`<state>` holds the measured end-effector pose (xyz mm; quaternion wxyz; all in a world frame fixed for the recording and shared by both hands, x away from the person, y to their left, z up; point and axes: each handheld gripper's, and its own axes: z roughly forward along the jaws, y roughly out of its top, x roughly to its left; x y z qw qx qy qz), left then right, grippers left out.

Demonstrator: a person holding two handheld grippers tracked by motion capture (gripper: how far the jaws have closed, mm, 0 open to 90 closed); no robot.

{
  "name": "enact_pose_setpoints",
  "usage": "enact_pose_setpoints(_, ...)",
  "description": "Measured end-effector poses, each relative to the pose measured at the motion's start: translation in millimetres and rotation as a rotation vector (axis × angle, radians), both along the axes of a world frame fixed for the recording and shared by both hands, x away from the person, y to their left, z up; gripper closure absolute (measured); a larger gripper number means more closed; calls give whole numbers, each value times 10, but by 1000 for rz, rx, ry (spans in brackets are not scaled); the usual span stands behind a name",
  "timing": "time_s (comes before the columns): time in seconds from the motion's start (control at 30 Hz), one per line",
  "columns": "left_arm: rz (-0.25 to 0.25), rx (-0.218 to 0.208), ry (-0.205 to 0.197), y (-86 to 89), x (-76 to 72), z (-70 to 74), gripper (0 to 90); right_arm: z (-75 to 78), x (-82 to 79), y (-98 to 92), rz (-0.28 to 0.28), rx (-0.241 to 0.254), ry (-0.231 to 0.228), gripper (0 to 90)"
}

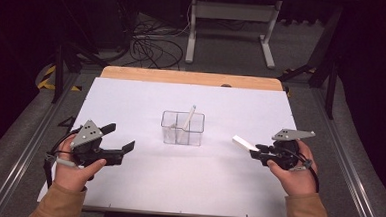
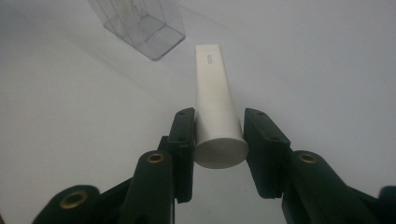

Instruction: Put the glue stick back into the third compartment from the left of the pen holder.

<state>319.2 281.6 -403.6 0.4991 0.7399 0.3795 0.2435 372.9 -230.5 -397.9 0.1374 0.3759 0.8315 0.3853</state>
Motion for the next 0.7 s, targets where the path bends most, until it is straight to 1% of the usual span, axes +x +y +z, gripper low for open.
enact_pose_setpoints(0.13, -1, -9, -3, 19, -17, 9, 131, 147, -3, 36, 4, -35, 4, 660)
enact_pose_setpoints(0.27, -5, -8, -7, 38, -16, 13, 129, 277, 2, 86, 20, -46, 15, 660)
enact_pose_setpoints(0.3, -5, -13, -3, 39, -19, 13, 127, 302, 4, 97, 22, -53, 18, 660)
enact_pose_setpoints(0.43, -11, -21, -2, 53, -24, 21, 125, 376, 22, 143, 34, -63, 32, 660)
enact_pose_setpoints(0.6, -10, -31, -4, 65, -33, 26, 124, 454, 29, 205, 48, -69, 40, 660)
enact_pose_setpoints(0.7, -15, -32, -5, 72, -36, 28, 123, 489, 37, 227, 53, -74, 37, 659)
